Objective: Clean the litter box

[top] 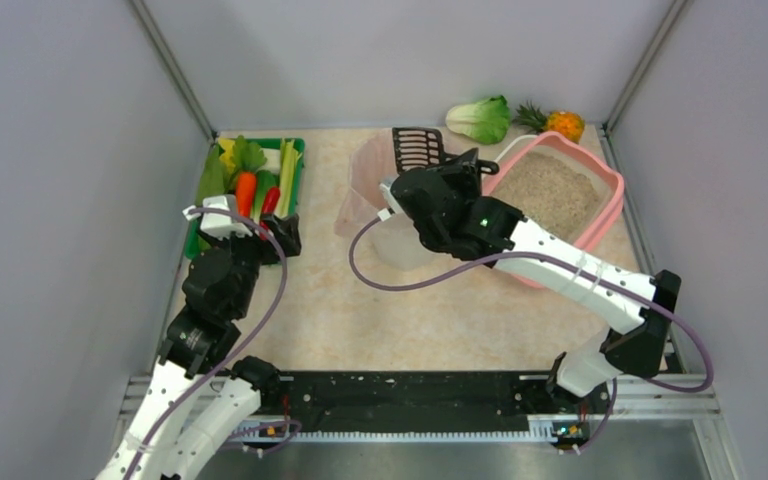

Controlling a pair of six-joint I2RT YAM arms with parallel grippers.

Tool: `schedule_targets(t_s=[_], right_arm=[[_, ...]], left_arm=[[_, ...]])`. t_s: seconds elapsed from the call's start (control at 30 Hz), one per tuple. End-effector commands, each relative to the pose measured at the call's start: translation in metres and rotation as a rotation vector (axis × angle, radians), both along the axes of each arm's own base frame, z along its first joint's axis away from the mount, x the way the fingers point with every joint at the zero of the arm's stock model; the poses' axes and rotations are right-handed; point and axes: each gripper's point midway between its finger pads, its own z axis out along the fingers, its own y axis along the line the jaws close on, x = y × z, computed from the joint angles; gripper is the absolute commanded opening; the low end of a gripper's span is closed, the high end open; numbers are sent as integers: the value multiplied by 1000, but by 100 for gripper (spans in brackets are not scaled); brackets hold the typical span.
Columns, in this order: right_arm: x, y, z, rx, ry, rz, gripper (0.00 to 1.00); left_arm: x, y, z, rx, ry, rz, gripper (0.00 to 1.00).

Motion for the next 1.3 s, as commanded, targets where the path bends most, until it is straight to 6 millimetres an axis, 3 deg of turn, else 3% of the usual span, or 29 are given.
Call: schedule_targets(t_s=[0.0,0.03,0.1,0.13,0.17,0.2,0.23,0.3,0.33,0.37,0.4,0.43,0.5,0.6,0.7,0.77,0.8,0.9,1.0,1.13,1.27], right_arm=[[-12,11,4,17,43,72,0],[-13,3,5,7,49,60,0],[-6,-22,39,95,-78,-18,0],[-7,-19,47,133,-111,-12,0],[-11,-6,44,126,-80,36,0],[-15,5,27,77,-7,83,0],[-16,4,19,33,16,77,0],[-8,-10,35,68,-81,8,0],[-6,-2,37,118,-98,31,0],[-9,12,26,109,-53,80,0],[-13,13,9,24,15,94,0],[-10,3,9,-4,6,54,0],[0,-16,31,95,-103,-20,0],[-6,2,9,9,-7,60,0],[5,-18,36,104,-123,-20,0],[2,0,12,37,-9,67,0],[1,-2,5,3,11,55,0],[7,-31,29,129,-85,-32,0],[3,-35,46,322,-116,-11,0],[-4,-18,12,508,96,24,0],[-10,-11,-9,639,219,38,0]], left_arm=[[1,2,10,-24,-51,13,99],[1,1,10,-22,-52,8,99],[1,2,13,-21,-54,13,99],[0,3,13,-23,-55,18,99],[1,3,12,-24,-57,20,99],[2,2,12,-25,-60,15,99],[2,0,12,-24,-62,5,99],[4,-3,12,-23,-58,-5,99],[4,-2,12,-25,-56,-2,99],[4,-2,12,-27,-56,-1,99],[4,-2,12,-27,-59,-2,99],[4,-3,13,-26,-61,-4,99],[2,0,13,-22,-62,6,99],[2,2,10,-16,-60,13,99],[2,1,12,-14,-65,10,99],[3,1,13,-20,-70,12,99],[3,1,13,-19,-71,9,99],[2,3,12,-17,-68,21,99],[0,6,10,-18,-69,28,99],[4,0,12,-15,-67,9,99],[3,0,17,-26,-78,8,99]])
